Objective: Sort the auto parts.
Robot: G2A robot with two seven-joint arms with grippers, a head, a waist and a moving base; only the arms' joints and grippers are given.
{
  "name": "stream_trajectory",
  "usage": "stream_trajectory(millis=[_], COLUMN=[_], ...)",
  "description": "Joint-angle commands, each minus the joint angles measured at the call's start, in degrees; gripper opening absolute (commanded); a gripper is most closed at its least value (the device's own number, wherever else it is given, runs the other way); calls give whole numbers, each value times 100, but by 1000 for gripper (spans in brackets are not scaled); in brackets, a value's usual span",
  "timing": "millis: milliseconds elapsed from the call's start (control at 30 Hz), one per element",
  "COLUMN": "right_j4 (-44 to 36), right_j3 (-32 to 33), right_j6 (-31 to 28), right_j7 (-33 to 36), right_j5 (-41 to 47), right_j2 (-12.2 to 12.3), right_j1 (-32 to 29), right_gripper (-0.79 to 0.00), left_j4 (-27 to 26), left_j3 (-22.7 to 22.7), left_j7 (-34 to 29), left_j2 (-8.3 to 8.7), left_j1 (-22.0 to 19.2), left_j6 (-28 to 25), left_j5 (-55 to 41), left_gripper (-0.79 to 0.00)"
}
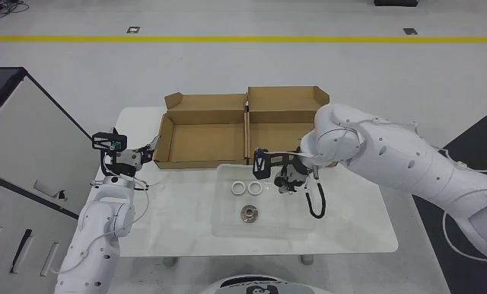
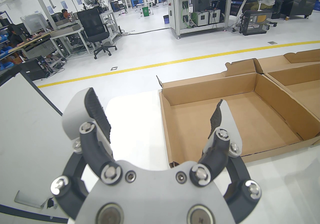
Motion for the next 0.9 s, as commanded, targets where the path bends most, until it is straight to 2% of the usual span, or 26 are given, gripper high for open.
stream_trajectory(millis=[0, 233, 633, 767, 867], right_j4=[-31, -133, -133, 246, 705], right_j3=[115, 400, 400, 609, 846], right_j6=[-186, -844, -844, -889, -1279], right_j7=[-186, -844, -844, -1296, -1393], right_j5=[264, 1014, 1014, 1395, 2106], right_j2=[178, 713, 713, 757, 864], right_j1=[15, -77, -77, -216, -343], right_gripper=[-785, -785, -785, -785, -785], left_j4=[0, 0, 0, 0, 0], left_j3=[0, 0, 0, 0, 0], left_j7=[0, 0, 0, 0, 0], left_j2=[0, 0, 0, 0, 0], left_j1=[0, 0, 0, 0, 0], left_j6=[0, 0, 0, 0, 0], left_j5=[0, 0, 0, 0, 0], left_gripper=[0, 0, 0, 0, 0])
